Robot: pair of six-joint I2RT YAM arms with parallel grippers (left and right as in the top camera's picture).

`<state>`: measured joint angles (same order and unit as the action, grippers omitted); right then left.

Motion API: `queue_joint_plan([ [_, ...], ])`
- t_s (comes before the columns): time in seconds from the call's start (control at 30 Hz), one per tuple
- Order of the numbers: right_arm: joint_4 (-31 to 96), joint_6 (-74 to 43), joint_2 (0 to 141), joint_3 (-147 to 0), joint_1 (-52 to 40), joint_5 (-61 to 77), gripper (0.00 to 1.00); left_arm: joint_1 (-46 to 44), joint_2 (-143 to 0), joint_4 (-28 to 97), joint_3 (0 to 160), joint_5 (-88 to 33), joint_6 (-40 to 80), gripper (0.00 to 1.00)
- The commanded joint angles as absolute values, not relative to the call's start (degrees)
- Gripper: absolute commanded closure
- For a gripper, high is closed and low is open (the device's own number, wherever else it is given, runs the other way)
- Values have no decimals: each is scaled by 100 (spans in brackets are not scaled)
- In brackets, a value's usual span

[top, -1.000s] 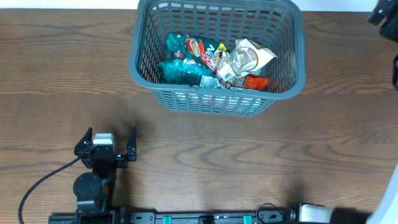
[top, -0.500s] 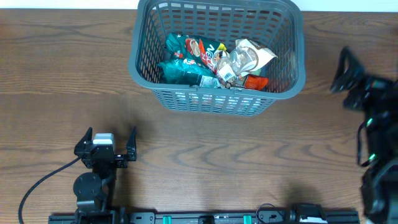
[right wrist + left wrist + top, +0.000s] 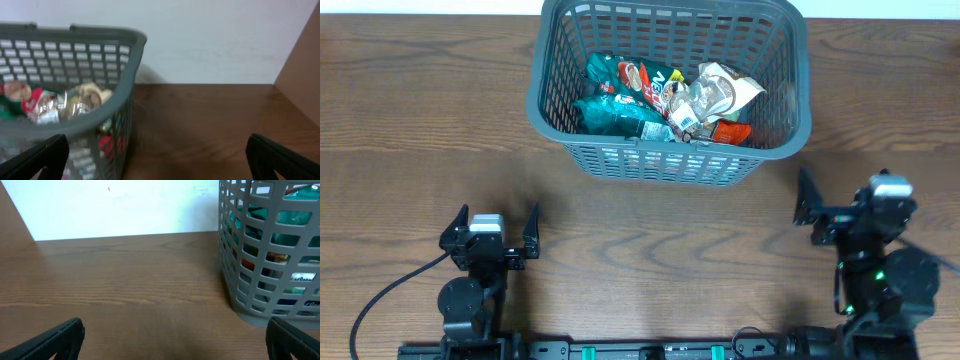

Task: Pack container

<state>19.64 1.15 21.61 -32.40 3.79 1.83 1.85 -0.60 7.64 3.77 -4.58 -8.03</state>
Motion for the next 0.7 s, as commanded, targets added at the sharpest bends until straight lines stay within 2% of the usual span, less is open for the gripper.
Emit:
queue_joint_plan([
  [0.0, 1820, 329, 1649, -2685, 329, 346, 1, 220, -27, 810, 231, -515, -923, 1],
  [0.33, 1514, -19, 567, -1291, 329, 318, 1, 220, -27, 810, 231, -515, -923, 1],
  [0.67, 1052, -320, 244, -565, 329, 298, 1, 220, -27, 810, 231, -517, -923, 1],
])
